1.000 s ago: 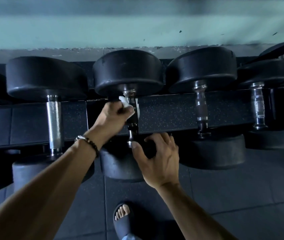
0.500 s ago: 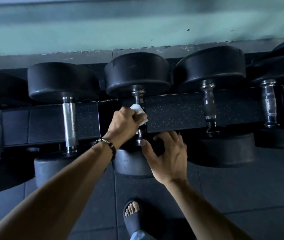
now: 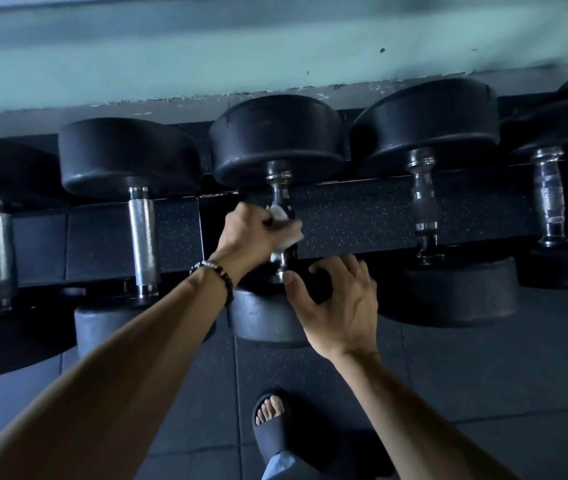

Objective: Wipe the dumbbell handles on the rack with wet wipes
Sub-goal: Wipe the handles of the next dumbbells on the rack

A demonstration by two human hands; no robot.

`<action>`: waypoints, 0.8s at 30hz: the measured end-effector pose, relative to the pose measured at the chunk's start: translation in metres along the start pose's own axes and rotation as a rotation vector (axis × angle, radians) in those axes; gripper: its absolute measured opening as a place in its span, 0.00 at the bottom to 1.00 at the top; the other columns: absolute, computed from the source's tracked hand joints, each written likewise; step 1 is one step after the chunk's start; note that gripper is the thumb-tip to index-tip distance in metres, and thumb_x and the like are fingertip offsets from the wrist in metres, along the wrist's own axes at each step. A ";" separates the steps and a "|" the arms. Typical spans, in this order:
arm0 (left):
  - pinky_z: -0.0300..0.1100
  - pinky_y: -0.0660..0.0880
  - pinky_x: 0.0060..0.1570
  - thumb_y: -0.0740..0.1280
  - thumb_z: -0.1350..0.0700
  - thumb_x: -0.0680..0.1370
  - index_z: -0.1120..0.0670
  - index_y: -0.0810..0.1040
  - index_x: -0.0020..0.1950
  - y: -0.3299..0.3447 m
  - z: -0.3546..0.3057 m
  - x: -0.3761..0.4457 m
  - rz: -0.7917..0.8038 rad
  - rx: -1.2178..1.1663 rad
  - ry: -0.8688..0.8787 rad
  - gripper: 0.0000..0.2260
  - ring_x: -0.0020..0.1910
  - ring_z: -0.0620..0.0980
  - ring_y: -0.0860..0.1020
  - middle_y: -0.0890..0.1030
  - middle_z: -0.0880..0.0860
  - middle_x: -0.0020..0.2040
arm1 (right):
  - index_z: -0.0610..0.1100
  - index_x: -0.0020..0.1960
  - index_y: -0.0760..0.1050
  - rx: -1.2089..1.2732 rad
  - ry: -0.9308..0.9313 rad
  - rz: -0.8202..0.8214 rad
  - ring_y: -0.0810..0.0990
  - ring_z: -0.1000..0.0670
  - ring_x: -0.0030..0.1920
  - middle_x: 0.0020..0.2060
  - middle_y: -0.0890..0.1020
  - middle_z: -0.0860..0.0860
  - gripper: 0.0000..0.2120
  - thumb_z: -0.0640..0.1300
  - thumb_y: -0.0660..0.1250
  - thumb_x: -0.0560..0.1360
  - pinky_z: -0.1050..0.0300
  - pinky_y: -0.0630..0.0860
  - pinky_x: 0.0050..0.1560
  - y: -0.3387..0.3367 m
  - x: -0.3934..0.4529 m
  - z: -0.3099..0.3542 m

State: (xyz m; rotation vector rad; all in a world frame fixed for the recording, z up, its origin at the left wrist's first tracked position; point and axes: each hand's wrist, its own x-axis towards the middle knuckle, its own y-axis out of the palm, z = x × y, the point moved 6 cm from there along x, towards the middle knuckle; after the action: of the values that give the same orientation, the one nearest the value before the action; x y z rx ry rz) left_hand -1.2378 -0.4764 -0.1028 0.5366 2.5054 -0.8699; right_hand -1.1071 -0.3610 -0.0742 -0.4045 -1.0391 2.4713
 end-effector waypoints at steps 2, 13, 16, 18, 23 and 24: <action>0.35 0.81 0.43 0.77 0.47 0.72 0.57 0.83 0.39 -0.004 -0.005 0.012 -0.092 -0.095 -0.009 0.14 0.37 0.38 0.83 0.85 0.48 0.35 | 0.45 0.42 0.78 0.014 -0.005 -0.007 0.77 0.45 0.46 0.41 0.79 0.51 0.25 0.68 0.62 0.68 0.47 0.73 0.50 0.001 0.001 -0.001; 0.26 0.64 0.22 0.73 0.51 0.75 0.54 0.76 0.29 -0.008 0.000 -0.019 0.043 0.238 -0.013 0.17 0.26 0.41 0.74 0.76 0.48 0.27 | 0.44 0.42 0.79 -0.011 0.017 0.030 0.77 0.43 0.48 0.42 0.80 0.48 0.29 0.71 0.59 0.68 0.44 0.74 0.52 -0.003 0.001 0.001; 0.33 0.74 0.31 0.76 0.52 0.73 0.56 0.81 0.34 -0.018 0.000 -0.043 -0.035 0.005 -0.016 0.12 0.30 0.43 0.80 0.82 0.49 0.31 | 0.45 0.45 0.79 -0.012 0.017 0.072 0.78 0.43 0.49 0.43 0.81 0.48 0.29 0.71 0.59 0.68 0.42 0.74 0.53 -0.003 0.001 0.004; 0.36 0.77 0.33 0.77 0.53 0.73 0.57 0.83 0.39 -0.027 -0.007 -0.058 -0.112 -0.136 -0.037 0.09 0.32 0.40 0.81 0.84 0.50 0.34 | 0.47 0.51 0.79 0.004 0.027 0.180 0.77 0.46 0.52 0.47 0.81 0.50 0.31 0.72 0.59 0.67 0.43 0.74 0.56 -0.005 0.003 0.006; 0.47 0.83 0.40 0.75 0.59 0.75 0.59 0.83 0.47 -0.020 -0.044 -0.087 -0.114 -0.490 -0.077 0.05 0.38 0.52 0.84 0.85 0.59 0.41 | 0.54 0.66 0.73 0.250 0.046 0.393 0.77 0.59 0.57 0.56 0.78 0.58 0.31 0.61 0.77 0.67 0.67 0.73 0.54 -0.035 0.015 0.013; 0.48 0.83 0.40 0.75 0.58 0.75 0.60 0.83 0.49 -0.013 -0.050 -0.090 -0.108 -0.511 -0.093 0.07 0.39 0.54 0.84 0.85 0.60 0.42 | 0.53 0.67 0.73 0.299 0.029 0.408 0.78 0.60 0.55 0.56 0.79 0.59 0.32 0.59 0.78 0.67 0.69 0.73 0.53 -0.042 0.019 0.015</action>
State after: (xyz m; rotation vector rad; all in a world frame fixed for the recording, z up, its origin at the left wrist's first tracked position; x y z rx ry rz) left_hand -1.1825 -0.4726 -0.0143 0.1860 2.5495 -0.2543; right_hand -1.1189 -0.3345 -0.0351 -0.6010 -0.6030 2.9121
